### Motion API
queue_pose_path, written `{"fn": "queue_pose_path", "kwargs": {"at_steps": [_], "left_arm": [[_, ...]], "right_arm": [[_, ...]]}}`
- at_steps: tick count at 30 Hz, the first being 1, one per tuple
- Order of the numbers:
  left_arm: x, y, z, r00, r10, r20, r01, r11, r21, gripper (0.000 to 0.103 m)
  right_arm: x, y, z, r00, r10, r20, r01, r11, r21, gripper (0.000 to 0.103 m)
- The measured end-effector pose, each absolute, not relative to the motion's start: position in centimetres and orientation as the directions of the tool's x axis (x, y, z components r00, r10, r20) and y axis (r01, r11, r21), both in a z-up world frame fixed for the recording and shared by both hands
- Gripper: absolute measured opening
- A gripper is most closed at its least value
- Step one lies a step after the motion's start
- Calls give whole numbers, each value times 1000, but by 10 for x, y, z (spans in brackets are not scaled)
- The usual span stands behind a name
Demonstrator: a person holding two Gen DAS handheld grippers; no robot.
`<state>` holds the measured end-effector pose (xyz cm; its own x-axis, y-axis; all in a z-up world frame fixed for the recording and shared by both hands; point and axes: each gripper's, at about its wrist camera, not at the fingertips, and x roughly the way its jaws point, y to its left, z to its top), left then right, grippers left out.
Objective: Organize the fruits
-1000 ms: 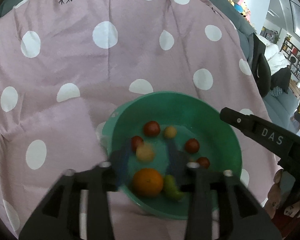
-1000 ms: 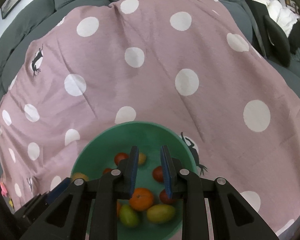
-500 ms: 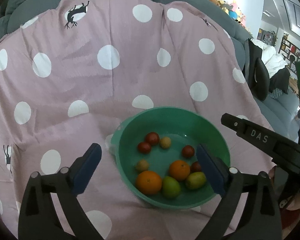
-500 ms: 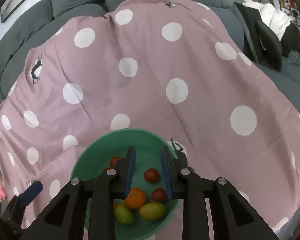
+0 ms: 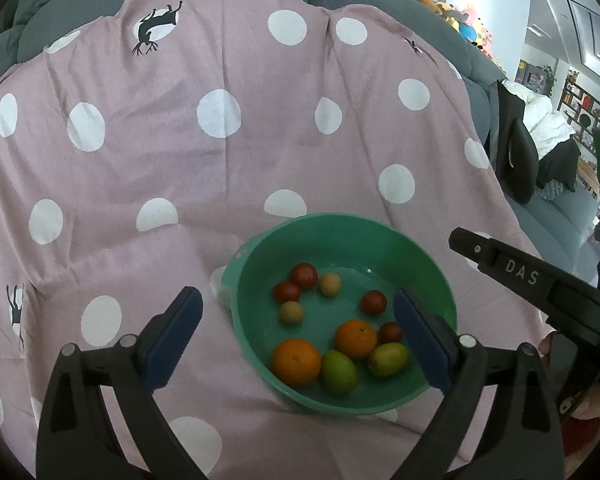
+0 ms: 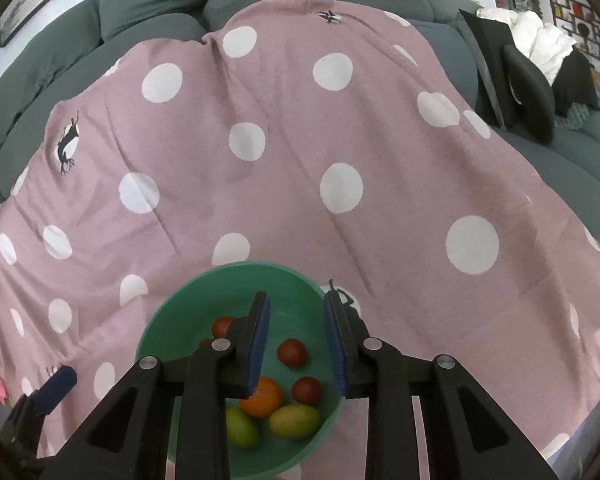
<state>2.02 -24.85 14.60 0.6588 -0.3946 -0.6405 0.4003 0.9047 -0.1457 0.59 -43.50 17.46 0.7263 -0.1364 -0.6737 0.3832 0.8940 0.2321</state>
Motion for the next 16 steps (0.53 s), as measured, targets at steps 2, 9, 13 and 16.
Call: {"fn": "queue_pose_path", "kwargs": {"at_steps": [2,9,13,16], "left_arm": [[21,-248,146,652,-399,-644,400,903,-155,97],[20,-247,146,656,-398,-642,397,905,-155,96],[18,-244,146,659,-397,-639,393,906,-158,96],[16,-242,148,667,-391,-634,390,909,-151,97]], "right_arm": [[6,-435,174,726,-136,-675,383,894,232,28],[6,-434,175,723,-142,-677,384,896,223,28],[6,-433,176,725,-144,-673,380,899,217,28],[4,-431,177,731,-142,-668,370,904,213,28]]}}
